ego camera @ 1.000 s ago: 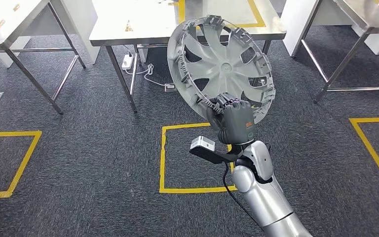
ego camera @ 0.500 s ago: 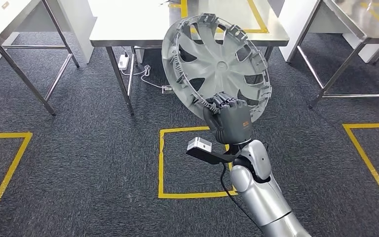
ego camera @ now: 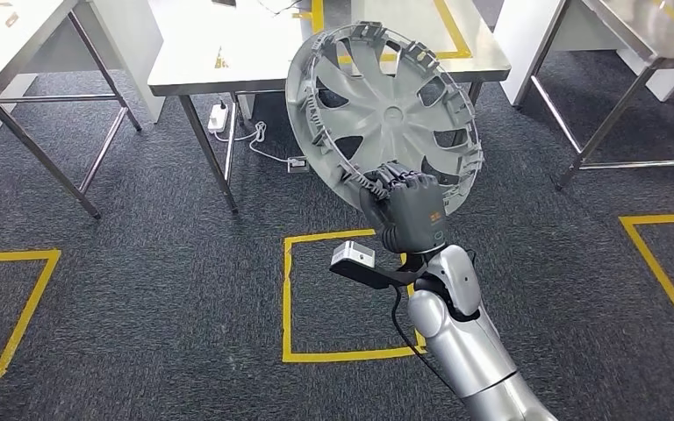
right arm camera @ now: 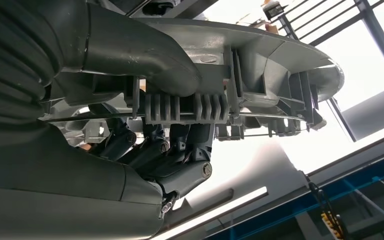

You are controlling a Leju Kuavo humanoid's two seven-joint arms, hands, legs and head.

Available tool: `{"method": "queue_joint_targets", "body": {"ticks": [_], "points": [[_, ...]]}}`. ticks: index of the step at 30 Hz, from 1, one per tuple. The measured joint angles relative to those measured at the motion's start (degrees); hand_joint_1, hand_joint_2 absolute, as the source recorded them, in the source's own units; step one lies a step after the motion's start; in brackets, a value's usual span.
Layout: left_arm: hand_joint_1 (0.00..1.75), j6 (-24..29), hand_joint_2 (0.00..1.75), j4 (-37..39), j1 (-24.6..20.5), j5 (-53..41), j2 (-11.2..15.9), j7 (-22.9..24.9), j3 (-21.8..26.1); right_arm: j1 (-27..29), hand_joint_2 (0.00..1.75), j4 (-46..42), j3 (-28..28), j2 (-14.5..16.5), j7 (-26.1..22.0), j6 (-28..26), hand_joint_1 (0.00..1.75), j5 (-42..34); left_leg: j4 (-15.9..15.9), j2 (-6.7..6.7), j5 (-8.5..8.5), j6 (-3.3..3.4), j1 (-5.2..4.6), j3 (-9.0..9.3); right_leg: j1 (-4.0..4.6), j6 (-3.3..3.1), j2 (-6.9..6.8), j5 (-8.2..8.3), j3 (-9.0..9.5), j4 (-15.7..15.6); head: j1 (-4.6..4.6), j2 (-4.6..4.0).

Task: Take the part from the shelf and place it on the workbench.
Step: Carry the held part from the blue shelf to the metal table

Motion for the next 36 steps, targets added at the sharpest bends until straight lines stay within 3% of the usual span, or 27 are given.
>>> {"method": "queue_joint_targets", "body": {"ticks": [1,2,4,6,11,12,14,15,16,17,18,20,21,24,27,30,31,32,33,35,36], "points": [[0.00,0.0,1.75,0.0,0.0,0.0,0.0,0.0,0.0,0.2,1.75,0.0,0.0,0.0,0.0,0.0,1.75,0.0,1.6,0.00,0.36,-0.18,0.12,-1.34,-0.03,0.06,0.04,-0.31,0.35,0.0,0.01,0.00],[0.00,0.0,1.75,0.0,0.1,0.0,0.0,0.0,0.0,0.3,1.75,0.0,0.0,0.0,0.0,0.0,1.75,0.0,1.0,0.01,1.92,-0.31,0.22,-1.58,-0.08,0.18,0.09,-0.65,0.78,0.1,0.00,0.00],[0.00,-0.1,1.75,0.0,0.1,0.0,0.1,0.0,0.0,0.5,1.75,0.0,0.0,0.0,0.1,0.0,1.75,0.0,-5.5,0.01,6.81,-0.45,0.40,0.64,-0.25,0.63,0.17,-1.50,1.68,0.3,0.00,0.00],[0.00,-0.2,1.75,0.0,-0.1,0.0,0.1,-0.2,0.0,0.5,1.75,-0.1,0.0,0.0,0.1,-0.1,1.75,0.0,-11.5,-0.08,9.18,-0.10,0.37,3.27,-0.18,1.30,0.32,-2.26,2.01,0.8,-0.08,0.00],[0.00,-0.3,1.75,0.0,-0.1,0.0,0.1,-0.3,0.0,0.6,1.75,-0.6,0.0,0.1,0.1,-0.2,1.75,0.1,-13.1,-0.17,8.31,2.28,0.23,4.32,-0.20,2.92,0.26,-3.51,1.59,2.0,0.06,0.00],[0.00,-0.4,1.75,0.0,-0.1,0.0,0.1,-0.3,0.0,0.6,1.75,-0.7,0.0,0.1,0.1,-0.2,1.75,0.2,-13.2,-0.16,8.21,2.67,0.31,4.52,-0.25,3.20,0.18,-4.56,0.51,4.2,0.08,0.00],[0.00,-0.4,1.75,0.0,-0.2,0.0,0.1,-0.3,0.0,0.7,1.75,-0.8,0.0,0.1,0.0,-0.2,1.75,0.2,-13.2,-0.14,7.88,3.15,0.26,4.77,-0.27,3.54,0.08,-7.44,-3.59,11.5,0.14,0.00],[0.00,-0.4,1.75,0.0,-0.1,0.0,0.1,-0.3,0.0,0.8,1.75,-0.8,0.1,0.1,0.0,-0.2,1.75,0.2,-13.2,-0.14,7.70,3.27,0.20,4.94,-0.27,3.59,0.08,-8.42,-5.89,15.2,0.14,0.00],[0.00,-0.4,1.75,0.0,-0.1,0.0,0.1,-0.3,0.0,0.9,1.75,-0.8,0.1,0.1,0.1,-0.2,1.75,0.2,-13.2,-0.16,7.50,3.33,0.15,5.17,-0.26,3.54,0.08,-8.40,-7.51,17.4,0.14,0.00],[0.00,-0.4,1.75,0.0,-0.1,0.0,0.1,-0.3,0.0,1.1,1.75,-0.8,0.1,0.1,0.1,-0.2,1.75,0.2,-13.2,-0.20,7.26,3.33,0.11,5.48,-0.23,3.37,0.08,-7.21,-8.09,17.3,0.14,0.00],[0.00,-0.4,1.75,0.0,-0.1,0.0,0.1,-0.3,0.0,1.2,1.75,-0.8,0.1,0.1,0.2,-0.2,1.75,0.2,-13.2,-0.25,6.99,3.28,0.06,5.88,-0.17,3.08,0.08,-5.00,-7.51,15.0,0.15,0.00],[0.00,-0.4,1.75,0.0,-0.1,-0.1,0.0,-0.2,0.0,1.2,1.75,-1.0,0.1,0.1,0.2,-0.2,1.75,0.3,-13.2,-0.33,6.41,3.00,-0.10,6.65,0.20,2.19,0.03,-0.43,-4.35,7.0,0.12,0.00],[0.00,-0.4,1.75,0.0,-0.1,-0.2,0.0,-0.2,0.0,1.3,1.75,-1.3,0.1,0.1,0.2,-0.3,1.75,0.4,-13.2,-0.35,6.15,2.76,-0.18,6.86,0.42,1.82,-0.02,0.69,-2.92,3.8,0.10,0.00],[0.00,-0.5,1.75,0.0,-0.2,-0.4,0.0,0.0,0.0,1.6,1.75,-2.2,0.0,0.1,0.3,-0.4,1.75,0.6,-13.5,-0.29,5.73,1.82,-0.25,7.14,0.78,1.20,0.04,0.56,-1.55,1.0,0.06,0.00],[0.00,-0.5,1.75,0.0,-0.3,-0.7,-0.1,0.0,0.0,2.1,1.75,-2.9,-0.1,0.0,0.4,-0.4,1.75,0.6,-11.6,-0.10,4.51,0.90,-0.22,6.57,0.15,0.49,0.13,0.50,-0.47,0.1,-0.08,0.00],[0.00,-0.5,1.75,0.0,-0.4,-0.9,0.0,0.1,0.0,2.3,1.75,-3.1,-0.2,0.0,0.3,-0.4,1.75,0.6,-1.6,-0.07,0.70,0.14,0.12,0.96,-0.08,-0.07,0.12,-0.04,0.36,-0.1,-0.22,0.00],[0.00,-0.5,1.75,0.0,-0.3,-0.9,0.0,0.1,0.0,2.4,1.75,-3.1,-0.2,0.0,0.3,-0.4,1.75,0.6,1.1,-0.06,0.33,-0.08,0.25,-0.85,-0.10,-0.08,0.15,-0.30,0.65,-0.1,-0.22,0.00],[0.00,-0.5,1.75,0.0,-0.3,-0.9,0.0,0.1,0.0,2.6,1.75,-3.1,-0.2,-0.1,0.3,-0.3,1.75,0.6,1.9,-0.06,1.10,-0.26,0.37,-1.74,-0.15,0.01,0.20,-0.60,1.01,-0.1,-0.22,0.00],[0.00,-0.5,1.75,0.0,-0.3,-0.9,0.0,0.1,0.0,2.7,1.75,-3.1,-0.2,-0.1,0.2,-0.3,1.75,0.6,0.4,-0.04,2.96,-0.40,0.49,-1.46,-0.23,0.17,0.26,-0.93,1.44,0.0,-0.22,0.00],[0.00,-0.5,1.75,0.0,-0.3,-0.9,0.0,0.1,0.0,2.8,1.75,-3.1,-0.2,-0.1,0.1,-0.2,1.75,0.6,-6.9,-0.02,7.63,-0.59,0.72,1.31,-0.38,0.74,0.34,-1.79,2.30,0.2,-0.24,0.00],[0.00,-0.5,1.75,0.0,-0.3,-0.9,0.0,0.1,0.0,2.7,1.75,-3.1,-0.2,-0.1,0.0,-0.2,1.75,0.6,-10.2,-0.03,8.86,-0.40,0.76,2.76,-0.35,1.12,0.39,-2.23,2.48,0.5,-0.31,0.00]]}}
